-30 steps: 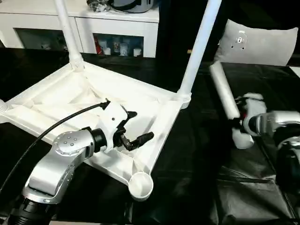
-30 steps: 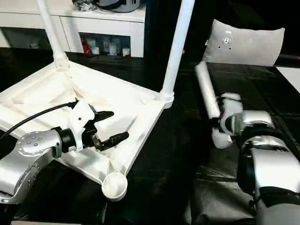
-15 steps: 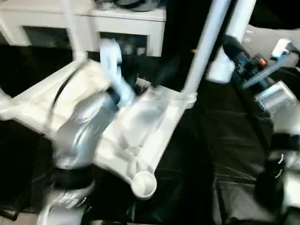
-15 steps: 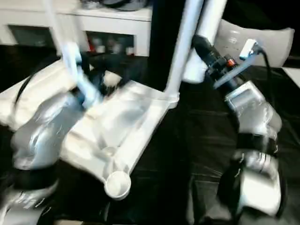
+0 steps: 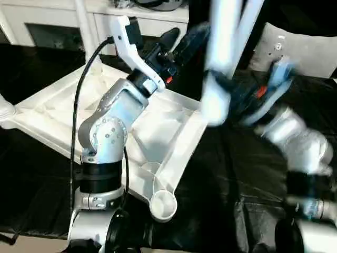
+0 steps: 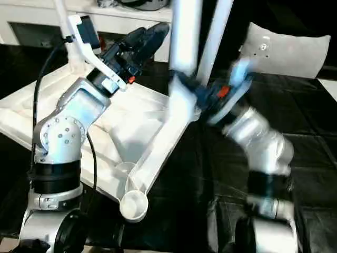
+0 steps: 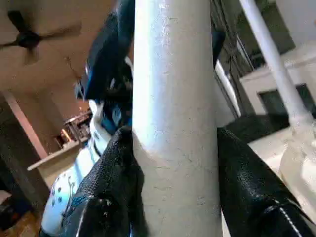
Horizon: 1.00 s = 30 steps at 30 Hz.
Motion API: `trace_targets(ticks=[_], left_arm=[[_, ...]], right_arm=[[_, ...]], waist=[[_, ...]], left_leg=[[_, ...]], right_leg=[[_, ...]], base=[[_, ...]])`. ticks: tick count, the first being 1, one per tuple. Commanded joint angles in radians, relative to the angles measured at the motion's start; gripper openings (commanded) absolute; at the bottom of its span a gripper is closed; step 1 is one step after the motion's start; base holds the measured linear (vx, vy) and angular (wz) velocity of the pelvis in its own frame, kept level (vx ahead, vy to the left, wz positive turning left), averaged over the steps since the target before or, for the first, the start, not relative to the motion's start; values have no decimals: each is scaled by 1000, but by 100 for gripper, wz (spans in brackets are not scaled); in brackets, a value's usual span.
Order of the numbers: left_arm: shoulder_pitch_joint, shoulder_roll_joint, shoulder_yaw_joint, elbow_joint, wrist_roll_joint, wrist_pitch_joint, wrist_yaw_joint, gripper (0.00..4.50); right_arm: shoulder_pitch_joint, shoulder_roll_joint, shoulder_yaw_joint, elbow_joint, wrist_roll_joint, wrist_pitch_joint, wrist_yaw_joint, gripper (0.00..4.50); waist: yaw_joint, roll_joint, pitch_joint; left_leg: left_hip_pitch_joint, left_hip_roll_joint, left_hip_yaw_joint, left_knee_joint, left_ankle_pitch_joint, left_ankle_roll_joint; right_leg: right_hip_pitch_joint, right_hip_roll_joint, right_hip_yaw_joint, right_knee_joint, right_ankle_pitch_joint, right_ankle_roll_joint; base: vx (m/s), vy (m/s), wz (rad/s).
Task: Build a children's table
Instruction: Pick table leg
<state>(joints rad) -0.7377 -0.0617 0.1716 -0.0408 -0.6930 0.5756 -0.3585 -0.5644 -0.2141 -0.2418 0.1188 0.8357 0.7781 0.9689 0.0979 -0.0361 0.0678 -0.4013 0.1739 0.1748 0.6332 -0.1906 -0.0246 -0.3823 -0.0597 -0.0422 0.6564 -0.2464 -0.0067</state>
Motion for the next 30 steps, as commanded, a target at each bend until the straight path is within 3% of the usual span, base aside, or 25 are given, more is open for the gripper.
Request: trace_targets(ticks=[1, 9, 17, 30], left_arm=[[-19, -8, 1, 17, -25, 24, 4, 450], [-19, -21, 32, 21, -147, 88, -39, 396], [-6, 6, -10, 40, -101, 93, -42, 331], [1, 11, 7, 19, -179, 128, -62, 233]], right_arm=[[2, -13, 22, -43, 25, 12, 21, 187], [41, -2, 63, -85, 29, 41, 32, 187], [46, -7, 82, -85, 30, 36, 25, 187], [46, -14, 88, -75, 26, 27, 15, 187]], waist=[[1, -15, -77], [0, -14, -76], [-1, -14, -74], [-1, -13, -75]], left_leg=[[27, 57, -16, -75, -3, 37], [29, 58, -16, -78, 6, 29], [29, 59, -17, -81, -15, 13], [28, 57, -15, -79, -8, 12]], right_leg=[[49, -86, 43, -75, 61, -238], [48, -87, 43, -74, 78, -243], [48, -89, 44, -80, 43, -221], [49, -87, 44, -78, 61, -229]], base=[[0, 0, 0], [0, 0, 0], [0, 0, 0], [0, 0, 0]])
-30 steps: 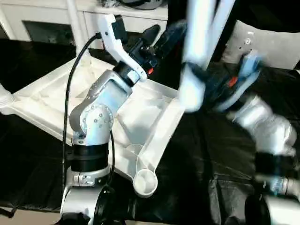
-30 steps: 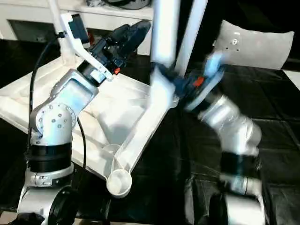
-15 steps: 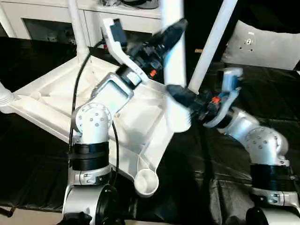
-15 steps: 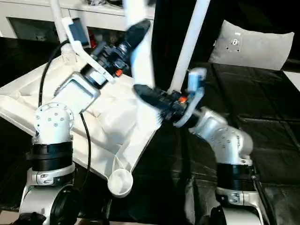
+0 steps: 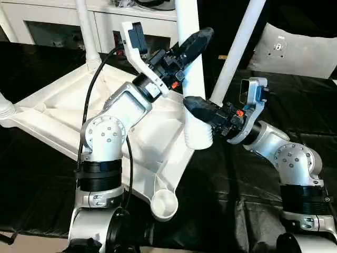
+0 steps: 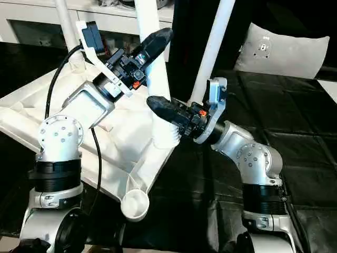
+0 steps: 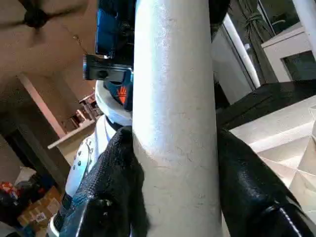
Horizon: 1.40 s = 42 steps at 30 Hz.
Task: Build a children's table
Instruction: Pick table leg
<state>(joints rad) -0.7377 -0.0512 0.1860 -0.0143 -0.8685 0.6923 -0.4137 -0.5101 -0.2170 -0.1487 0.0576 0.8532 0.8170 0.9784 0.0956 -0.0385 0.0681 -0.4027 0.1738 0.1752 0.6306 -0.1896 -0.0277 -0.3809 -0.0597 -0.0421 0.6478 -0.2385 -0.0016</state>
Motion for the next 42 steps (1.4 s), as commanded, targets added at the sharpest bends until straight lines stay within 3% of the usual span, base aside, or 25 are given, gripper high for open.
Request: trace_targets(ticks=[1, 5, 13, 15, 16, 20, 23, 24, 30, 31, 33, 37, 40, 42], left_arm=[[2, 4, -13, -6, 0, 12, -7, 210], [1, 12, -14, -3, 2, 11, -3, 187], [-3, 27, -6, 3, 11, -2, 9, 182], [-2, 30, -8, 4, 17, -5, 9, 182], [-1, 35, -12, 6, 28, -11, 12, 182], [0, 58, -36, 12, 81, -35, 11, 182], [6, 105, -106, 48, 240, -133, 29, 182], [6, 105, -106, 49, 242, -134, 30, 182], [9, 142, -153, 51, 353, -200, 57, 181], [9, 144, -161, 51, 366, -212, 56, 181], [12, 144, -176, 46, 392, -231, 60, 181], [20, 138, -195, 41, 433, -264, 73, 181], [28, 135, -206, 38, 450, -277, 78, 181], [34, 132, -218, 38, 470, -290, 80, 181]], right_arm=[[-7, -13, -3, -13, 5, -16, 3, 187], [-5, -18, 1, -11, -12, -30, -6, 187], [-13, -24, 3, 12, -42, -48, -34, 187], [-16, -24, 2, 21, -43, -46, -38, 257], [-27, -21, -6, 44, -49, -46, -63, 257], [-46, -17, -17, 78, -68, -66, -92, 292], [-52, -34, -2, 91, -123, -124, -99, 307], [-52, -34, -2, 91, -124, -124, -99, 307], [-36, -93, 86, 59, -271, -227, -127, 358], [-34, -96, 97, 54, -299, -250, -144, 383], [-35, -111, 131, 50, -352, -256, -181, 391], [-43, -102, 143, 64, -404, -313, -213, 391], [-46, -101, 151, 66, -399, -283, -213, 391], [-47, -95, 153, 59, -356, -229, -187, 391]], waist=[[1, -6, -75], [1, -6, -76], [0, -6, -76], [0, -6, -77], [0, -6, -77], [-5, -5, -76], [-2, -4, -78], [-2, -3, -78], [-2, -7, -79], [-4, -7, -80], [-5, -10, -79], [-5, -9, -77], [-7, -8, -77], [-6, -6, -78]], left_leg=[[30, 57, -16, -77, -12, 14], [31, 58, -17, -78, -14, 8], [31, 58, -17, -77, -16, 7], [31, 57, -16, -77, -15, 7], [31, 57, -17, -78, -14, 8], [32, 57, -16, -79, -23, -4], [33, 59, -17, -80, -15, -2], [33, 58, -17, -80, -13, -4], [31, 59, -18, -78, 0, -1], [31, 57, -16, -77, 4, 0], [31, 57, -16, -78, 1, 4], [30, 59, -15, -78, -21, 10], [31, 58, -15, -79, -26, 12], [31, 59, -17, -78, -24, 21]], right_leg=[[47, -87, 44, -70, 51, -233], [48, -87, 44, -69, 59, -233], [48, -87, 44, -68, 66, -236], [49, -87, 44, -68, 68, -237], [49, -86, 44, -67, 68, -237], [48, -87, 44, -70, 45, -227], [46, -85, 45, -70, 59, -204], [47, -84, 45, -70, 64, -195], [48, -87, 43, -66, 94, -210], [49, -85, 43, -64, 100, -212], [48, -85, 44, -65, 92, -221], [47, -87, 45, -67, 68, -225], [48, -85, 45, -67, 65, -227], [47, -84, 45, -66, 79, -231]], base=[[0, 0, 0], [0, 0, 0], [0, 0, 0], [0, 0, 0], [0, 0, 0], [0, 0, 0], [0, 0, 0], [0, 0, 0], [0, 0, 0], [0, 0, 0], [0, 0, 0], [0, 0, 0], [0, 0, 0], [0, 0, 0]])
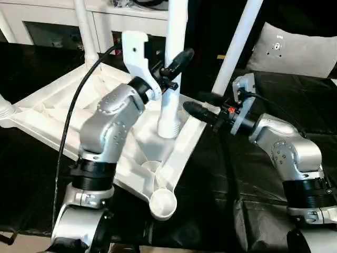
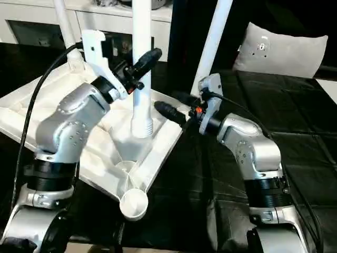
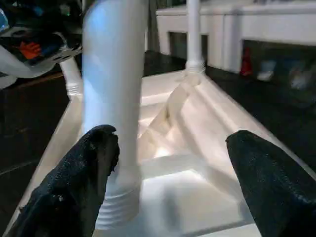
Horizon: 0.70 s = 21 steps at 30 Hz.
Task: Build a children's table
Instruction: Pick table leg
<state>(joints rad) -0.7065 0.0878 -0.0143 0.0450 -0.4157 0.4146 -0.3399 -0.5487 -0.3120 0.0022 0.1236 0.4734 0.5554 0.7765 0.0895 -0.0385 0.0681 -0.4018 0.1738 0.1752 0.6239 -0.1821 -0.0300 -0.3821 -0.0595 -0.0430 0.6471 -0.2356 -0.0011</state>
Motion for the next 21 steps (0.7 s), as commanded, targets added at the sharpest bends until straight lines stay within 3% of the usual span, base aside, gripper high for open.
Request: trace_targets(ticks=[1, 9, 21], left_arm=[[4, -8, -22, -21, 23, -17, 5, 181], [11, -13, -53, -16, 60, -46, -9, 181], [27, -39, -96, -38, 71, -56, -35, 181]], right_arm=[[-7, 3, 6, -13, 32, 40, 20, 391], [-18, 44, 45, 7, 29, 52, 31, 391], [-56, 91, 53, 95, 9, 52, 3, 391]], waist=[[-1, -8, -78], [-1, -6, -78], [-1, -5, -77]], left_leg=[[30, 58, -16, -71, -32, 26], [31, 61, -17, -73, -39, 18], [30, 60, -17, -76, -60, -1]], right_leg=[[49, -85, 46, -65, 80, -235], [46, -86, 45, -65, 75, -241], [46, -88, 46, -68, 49, -233]], base=[[0, 0, 0], [0, 0, 0], [0, 0, 0]])
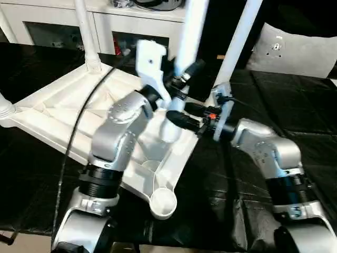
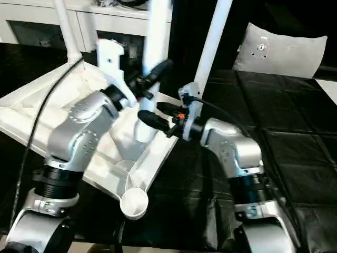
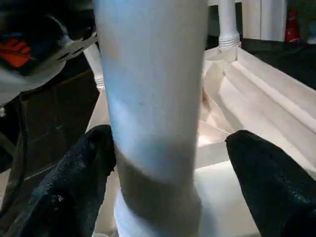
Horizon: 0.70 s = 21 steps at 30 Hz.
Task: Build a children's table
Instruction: Pick table leg
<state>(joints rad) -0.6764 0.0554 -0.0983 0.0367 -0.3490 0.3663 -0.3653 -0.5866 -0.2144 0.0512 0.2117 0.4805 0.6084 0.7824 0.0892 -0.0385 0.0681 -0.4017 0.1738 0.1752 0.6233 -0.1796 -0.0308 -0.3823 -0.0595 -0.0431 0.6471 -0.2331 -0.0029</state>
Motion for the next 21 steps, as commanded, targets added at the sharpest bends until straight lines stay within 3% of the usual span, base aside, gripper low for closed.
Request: trace_targets(ticks=[1, 21], left_arm=[[-2, -11, -15, -32, 5, -7, -10, 181], [6, -12, -38, -41, 23, -7, -33, 181]], right_arm=[[-20, -2, 6, 12, 2, 1, 0, 391], [-20, 13, 10, 42, -2, 14, 23, 230]], waist=[[-1, -4, -77], [-3, -5, -76]], left_leg=[[31, 61, -17, -75, -62, -1], [31, 60, -17, -77, -87, -8]], right_leg=[[46, -88, 46, -67, 50, -232], [45, -88, 47, -72, 14, -222]], base=[[0, 0, 0], [0, 0, 0]])
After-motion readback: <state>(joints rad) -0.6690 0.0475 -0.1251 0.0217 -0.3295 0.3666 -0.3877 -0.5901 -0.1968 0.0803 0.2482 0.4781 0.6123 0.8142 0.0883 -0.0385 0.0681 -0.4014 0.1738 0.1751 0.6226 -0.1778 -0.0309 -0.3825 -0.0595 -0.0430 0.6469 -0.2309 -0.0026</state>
